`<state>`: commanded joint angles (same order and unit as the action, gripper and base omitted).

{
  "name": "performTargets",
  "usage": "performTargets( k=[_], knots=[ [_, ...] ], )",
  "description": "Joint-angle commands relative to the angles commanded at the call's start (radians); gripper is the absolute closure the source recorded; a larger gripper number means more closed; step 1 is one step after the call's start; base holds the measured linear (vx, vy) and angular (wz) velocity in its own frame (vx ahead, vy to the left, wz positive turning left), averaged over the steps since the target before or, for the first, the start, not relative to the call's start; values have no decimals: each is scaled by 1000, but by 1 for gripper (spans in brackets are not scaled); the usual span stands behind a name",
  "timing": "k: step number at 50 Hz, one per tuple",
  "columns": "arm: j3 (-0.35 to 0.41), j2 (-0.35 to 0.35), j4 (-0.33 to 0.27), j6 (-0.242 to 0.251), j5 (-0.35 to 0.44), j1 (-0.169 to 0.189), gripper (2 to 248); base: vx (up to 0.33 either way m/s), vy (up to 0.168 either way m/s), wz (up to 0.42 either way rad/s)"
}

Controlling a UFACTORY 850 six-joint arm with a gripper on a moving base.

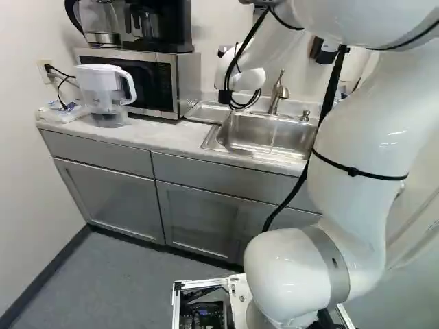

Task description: Rinse the cup and place it in the tray

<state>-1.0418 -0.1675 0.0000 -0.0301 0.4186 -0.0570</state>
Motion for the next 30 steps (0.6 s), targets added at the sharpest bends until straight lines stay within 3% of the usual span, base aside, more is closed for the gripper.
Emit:
performTargets(
  k=[11, 30],
  knots=[
    [-45, -63, 0, 0, 6, -22, 125, 0, 0, 0],
    [-34, -89, 0, 0, 35, -23, 125, 0, 0, 0]
  ],
)
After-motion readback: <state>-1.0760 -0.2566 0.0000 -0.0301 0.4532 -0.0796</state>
